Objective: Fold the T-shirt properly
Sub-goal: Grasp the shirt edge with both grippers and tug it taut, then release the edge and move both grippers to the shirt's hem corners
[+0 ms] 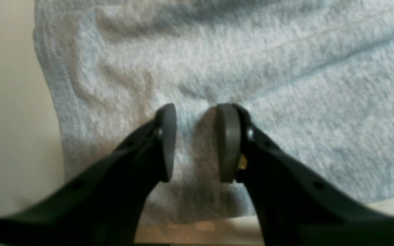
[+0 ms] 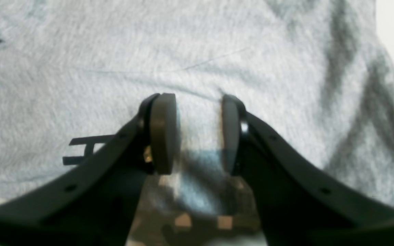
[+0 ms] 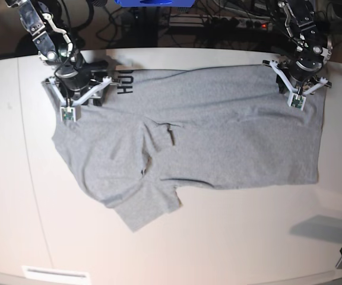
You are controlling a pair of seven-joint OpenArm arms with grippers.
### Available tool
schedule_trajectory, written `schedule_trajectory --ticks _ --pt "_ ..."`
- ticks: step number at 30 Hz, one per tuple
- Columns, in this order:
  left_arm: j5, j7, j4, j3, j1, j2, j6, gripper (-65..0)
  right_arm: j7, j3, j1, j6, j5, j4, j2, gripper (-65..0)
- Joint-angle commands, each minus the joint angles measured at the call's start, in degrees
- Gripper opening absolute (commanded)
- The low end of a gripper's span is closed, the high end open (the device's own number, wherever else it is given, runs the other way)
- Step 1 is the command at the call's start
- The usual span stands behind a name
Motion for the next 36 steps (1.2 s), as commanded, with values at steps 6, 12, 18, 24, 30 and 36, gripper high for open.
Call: schedule_trajectory --ticks 6,12,18,24,30,36 --pt "1.3 1.5 0.3 0.2 -0.8 -0.4 -0.5 -44.5 -1.3 0.3 -2.5 -3.4 -0.1 0.4 0.7 -42.8" --pt "1.4 1.5 0.2 0.4 -1.6 -0.4 -0.5 -44.5 -1.0 0.3 -4.1 -3.4 0.0 0.4 0.5 -42.8" --pt "3.9 1.5 -1.0 0.5 -3.2 -0.5 -0.5 -44.5 -1.3 0.3 -5.0 -3.4 -0.1 0.4 -1.2 -42.8" --pt "11.0 1.5 -4.1 0.2 -6.0 -0.3 -1.7 -44.5 -1.4 0.3 -5.3 -3.4 -0.3 0.4 -2.0 -42.8" --pt "13.2 1.5 -2.0 -0.2 -5.4 0.9 -1.7 -44.5 -1.4 0.3 -5.0 -3.4 -0.3 0.4 -2.0 -42.8" --pt "13.2 1.5 0.2 -0.2 -2.1 1.6 -1.7 -44.5 -1.4 0.4 -4.0 -3.4 -0.3 0.4 -1.9 -42.8"
